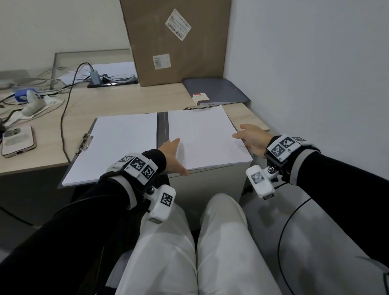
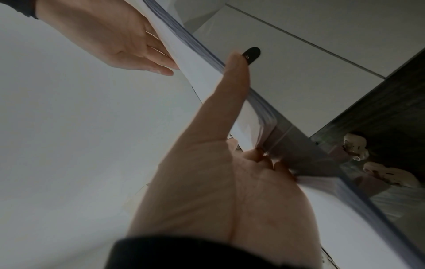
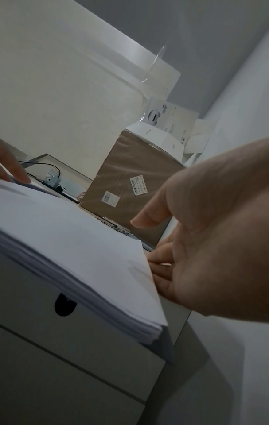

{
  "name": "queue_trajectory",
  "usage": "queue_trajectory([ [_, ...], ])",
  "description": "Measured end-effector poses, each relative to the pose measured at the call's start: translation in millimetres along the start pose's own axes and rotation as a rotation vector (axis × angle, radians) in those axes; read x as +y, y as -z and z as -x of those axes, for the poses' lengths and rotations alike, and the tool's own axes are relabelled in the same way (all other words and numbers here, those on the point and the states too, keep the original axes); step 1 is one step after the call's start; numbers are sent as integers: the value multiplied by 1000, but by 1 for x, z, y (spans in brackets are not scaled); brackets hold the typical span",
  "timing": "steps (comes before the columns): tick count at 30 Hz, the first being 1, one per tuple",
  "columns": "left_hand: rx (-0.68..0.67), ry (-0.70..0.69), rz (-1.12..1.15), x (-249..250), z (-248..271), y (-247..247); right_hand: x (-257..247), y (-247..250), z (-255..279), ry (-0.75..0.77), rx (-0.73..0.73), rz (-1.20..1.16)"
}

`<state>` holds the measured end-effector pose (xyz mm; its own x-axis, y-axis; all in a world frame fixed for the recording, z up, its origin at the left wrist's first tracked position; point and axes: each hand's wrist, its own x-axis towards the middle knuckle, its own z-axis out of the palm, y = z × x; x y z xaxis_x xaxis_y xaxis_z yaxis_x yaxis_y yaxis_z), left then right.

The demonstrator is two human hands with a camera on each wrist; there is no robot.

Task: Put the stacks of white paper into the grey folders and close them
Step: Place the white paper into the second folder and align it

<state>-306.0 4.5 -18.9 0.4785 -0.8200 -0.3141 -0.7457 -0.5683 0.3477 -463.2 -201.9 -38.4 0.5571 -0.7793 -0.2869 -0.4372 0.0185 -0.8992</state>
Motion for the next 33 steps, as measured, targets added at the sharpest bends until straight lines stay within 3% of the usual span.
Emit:
queue_trajectory([
  [18,22,-1,-46,-2,-8,-4,-1,0,1,3,-38,96],
  [25,-56,-35,-73,1,-16,15,-17,-1,1,55,-37,241],
  [33,136,-114,139,21,-94,82,-73,-16,-59,142,-25,565],
])
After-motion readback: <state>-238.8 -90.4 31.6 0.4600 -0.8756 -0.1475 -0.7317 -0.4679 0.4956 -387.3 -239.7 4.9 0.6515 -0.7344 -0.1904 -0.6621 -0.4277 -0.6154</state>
